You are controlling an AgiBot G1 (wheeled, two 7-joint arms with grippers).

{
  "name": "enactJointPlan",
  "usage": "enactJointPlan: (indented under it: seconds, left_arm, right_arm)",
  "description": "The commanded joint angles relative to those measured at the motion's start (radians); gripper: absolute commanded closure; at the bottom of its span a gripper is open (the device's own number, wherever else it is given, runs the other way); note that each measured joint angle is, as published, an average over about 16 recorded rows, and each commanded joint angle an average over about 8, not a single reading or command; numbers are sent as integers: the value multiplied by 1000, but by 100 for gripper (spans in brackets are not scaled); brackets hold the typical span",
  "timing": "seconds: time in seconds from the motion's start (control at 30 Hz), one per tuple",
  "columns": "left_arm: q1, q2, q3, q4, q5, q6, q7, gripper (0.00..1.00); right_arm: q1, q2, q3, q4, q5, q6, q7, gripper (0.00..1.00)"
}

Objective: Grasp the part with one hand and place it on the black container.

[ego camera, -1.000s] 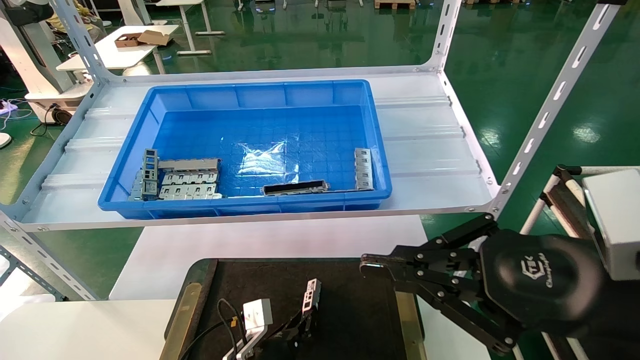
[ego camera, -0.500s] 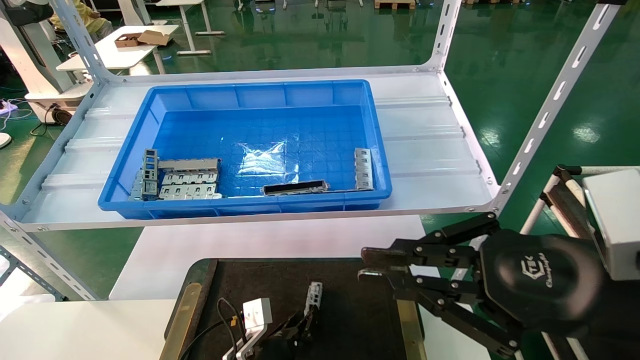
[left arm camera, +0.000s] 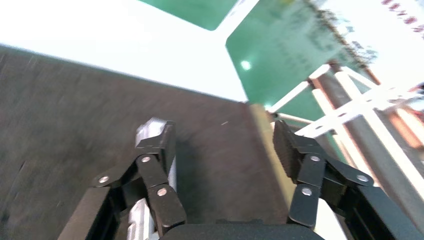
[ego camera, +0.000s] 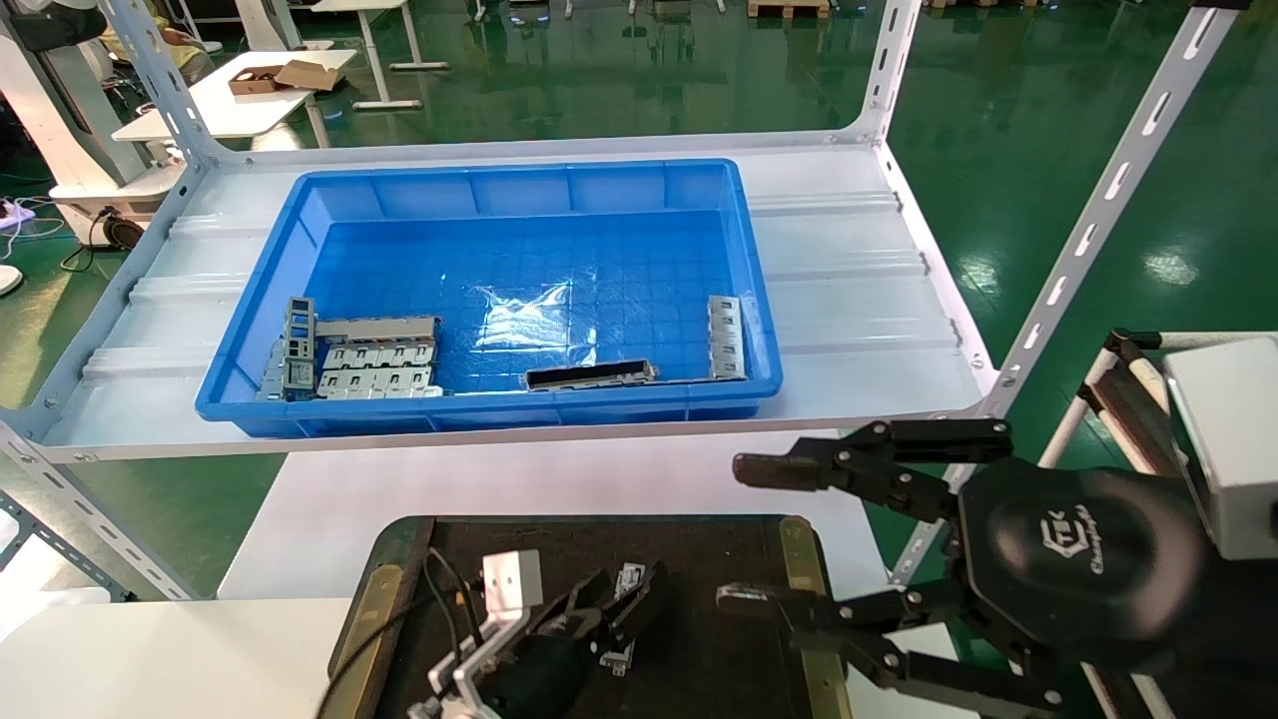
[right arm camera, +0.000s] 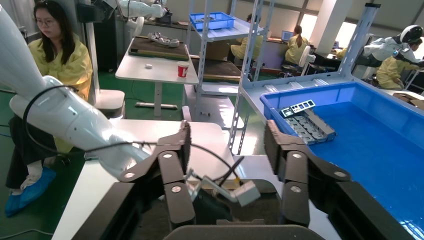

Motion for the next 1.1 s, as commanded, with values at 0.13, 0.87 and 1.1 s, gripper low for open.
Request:
enactJointPlan:
  seconds: [0.13, 0.87, 1.1]
  left_arm:
    - [17, -95, -9, -99, -5, 110, -3, 0]
    - [25, -506, -128, -163, -136, 774, 69, 0]
    - [-7, -583, -150, -161, -157, 895, 71, 0]
  right_arm:
    - [0, 0, 0, 0, 0, 0, 0, 0]
    - [0, 1, -1, 0, 1, 1, -1, 0]
    - [0, 1, -2, 0, 1, 1, -1, 0]
